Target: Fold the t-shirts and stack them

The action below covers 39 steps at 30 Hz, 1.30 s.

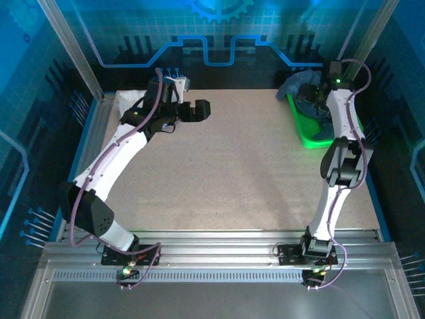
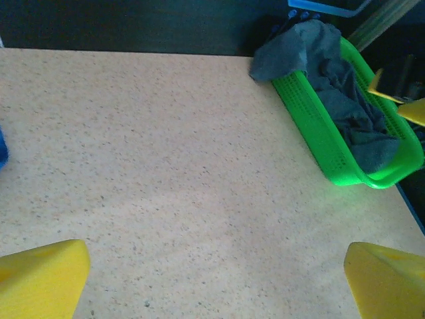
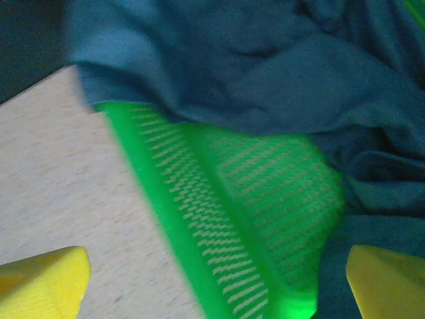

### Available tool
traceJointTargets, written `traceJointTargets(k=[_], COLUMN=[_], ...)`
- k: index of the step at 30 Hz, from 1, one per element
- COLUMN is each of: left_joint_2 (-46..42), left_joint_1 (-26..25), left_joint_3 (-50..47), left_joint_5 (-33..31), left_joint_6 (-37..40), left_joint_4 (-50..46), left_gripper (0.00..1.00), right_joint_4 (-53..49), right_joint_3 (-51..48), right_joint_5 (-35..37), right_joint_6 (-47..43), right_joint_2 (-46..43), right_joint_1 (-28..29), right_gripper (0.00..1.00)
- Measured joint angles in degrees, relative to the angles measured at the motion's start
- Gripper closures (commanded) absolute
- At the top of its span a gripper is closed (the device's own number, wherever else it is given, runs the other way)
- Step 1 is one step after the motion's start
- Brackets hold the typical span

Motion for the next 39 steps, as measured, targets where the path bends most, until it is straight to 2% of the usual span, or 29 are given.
traceJointTargets(k=[7,15,17,19,22,27,29,32,37,39], left_joint_2=[-2.64,-6.32,-6.91,-7.26,-7.41,-9.62,-10.82,-12.33,-12.85,-12.85], left_joint_1=[-0.02,0.37,0.85,1.57,2.64,3.32,3.32,3.32,3.54,3.80], left_joint_3=[-5.86,-9.66,-9.62,-9.42,-8.72,-8.66,-8.66,-8.68,-8.72,-8.79], left_joint_5=[2.60,2.58,2.29,1.51,0.55,-1.01,-1.14,-1.55,-1.57,-1.55], left_joint_6=[-2.34,-5.53,-5.81,-6.21,-6.62,-6.62,-6.64,-6.62,-6.60,-6.60], left_joint_4=[-0.63,-1.46,-2.38,-3.85,-5.46,-6.88,-7.06,-6.99,-5.68,-5.18], left_gripper=[0.01,0.01,0.01,0.01,0.01,0.01,0.01,0.01,0.01,0.01], right_joint_4=[-1.84,-2.29,-2.51,-3.30,-4.20,-3.67,-2.49,2.82,15.23,19.58], right_joint_3=[6.91,16.31,18.67,20.79,23.23,23.74,23.19,16.79,0.98,-1.77], right_joint_5=[3.26,6.36,7.32,8.70,9.92,10.19,9.94,8.61,2.71,0.37], right_joint_6=[4.59,9.01,10.14,11.17,12.46,14.34,14.43,14.73,15.02,15.45], right_joint_2=[11.89,24.00,26.58,28.59,29.68,30.29,29.90,26.49,14.60,9.68], right_joint_1=[-4.66,-5.68,-5.70,-5.73,-5.77,-5.77,-5.77,-5.77,-4.85,-3.89], right_gripper=[0.00,0.04,0.11,0.23,0.54,1.00,1.00,1.00,1.00,1.00])
